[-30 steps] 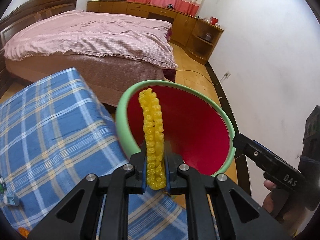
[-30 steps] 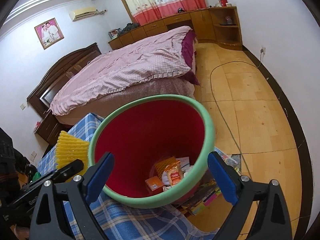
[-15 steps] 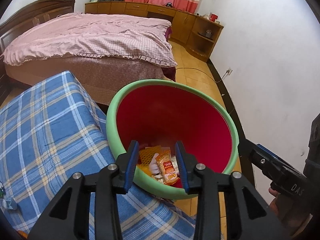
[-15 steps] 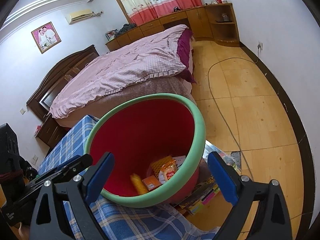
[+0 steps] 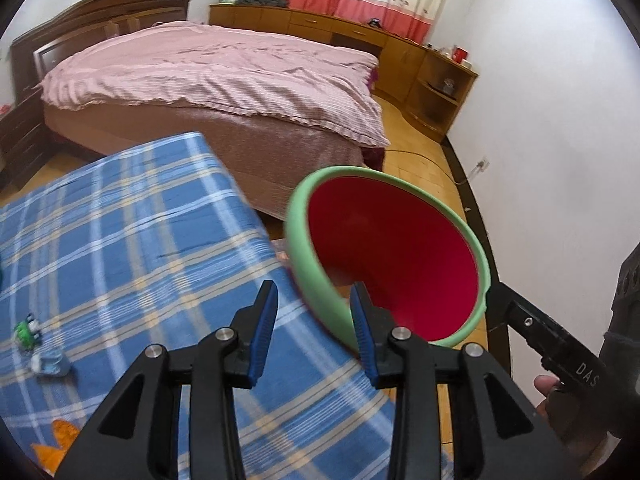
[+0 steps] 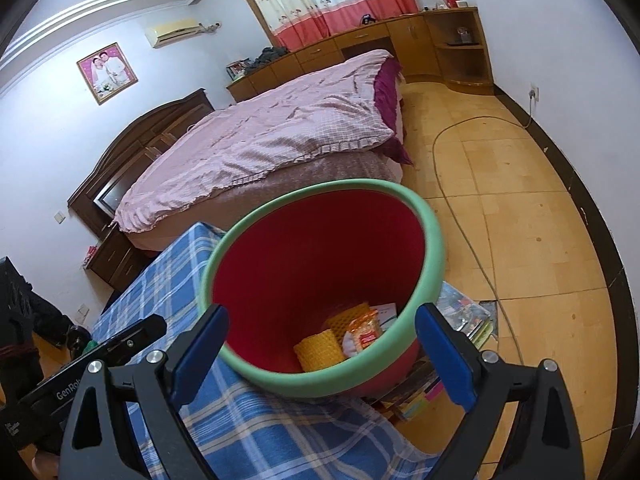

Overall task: Collect trash
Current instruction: 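Move both tools back from the bin to the table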

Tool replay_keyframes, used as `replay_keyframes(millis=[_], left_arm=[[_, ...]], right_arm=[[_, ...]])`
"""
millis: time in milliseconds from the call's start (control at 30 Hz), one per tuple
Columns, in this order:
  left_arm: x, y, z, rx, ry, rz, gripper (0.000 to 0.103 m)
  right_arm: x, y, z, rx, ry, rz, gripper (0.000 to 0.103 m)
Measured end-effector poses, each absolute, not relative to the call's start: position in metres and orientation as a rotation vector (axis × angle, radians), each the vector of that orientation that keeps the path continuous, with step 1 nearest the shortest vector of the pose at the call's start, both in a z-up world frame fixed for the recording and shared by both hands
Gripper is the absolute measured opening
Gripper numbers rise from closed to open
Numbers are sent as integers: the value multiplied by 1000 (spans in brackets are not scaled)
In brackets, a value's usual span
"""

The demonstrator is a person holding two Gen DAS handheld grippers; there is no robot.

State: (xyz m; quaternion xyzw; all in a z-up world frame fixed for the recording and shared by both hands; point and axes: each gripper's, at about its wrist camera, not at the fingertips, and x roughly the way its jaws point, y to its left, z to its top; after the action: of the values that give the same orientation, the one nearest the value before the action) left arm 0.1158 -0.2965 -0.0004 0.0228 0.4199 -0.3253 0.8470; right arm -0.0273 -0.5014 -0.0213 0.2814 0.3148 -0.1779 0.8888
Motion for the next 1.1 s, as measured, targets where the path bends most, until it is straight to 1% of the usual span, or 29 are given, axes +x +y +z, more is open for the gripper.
replay_keyframes(millis=[533, 867, 1100], left_arm=[[101, -173, 13, -19, 866, -462, 37], [81, -105, 7, -17, 865, -328, 37], [70, -68, -7, -33, 909, -278, 37]], right_arm=[[-26, -428, -8, 527, 653, -245, 96], [-28, -379, -5, 480, 678, -167, 96], [-33, -355, -3, 456, 687, -126, 96]])
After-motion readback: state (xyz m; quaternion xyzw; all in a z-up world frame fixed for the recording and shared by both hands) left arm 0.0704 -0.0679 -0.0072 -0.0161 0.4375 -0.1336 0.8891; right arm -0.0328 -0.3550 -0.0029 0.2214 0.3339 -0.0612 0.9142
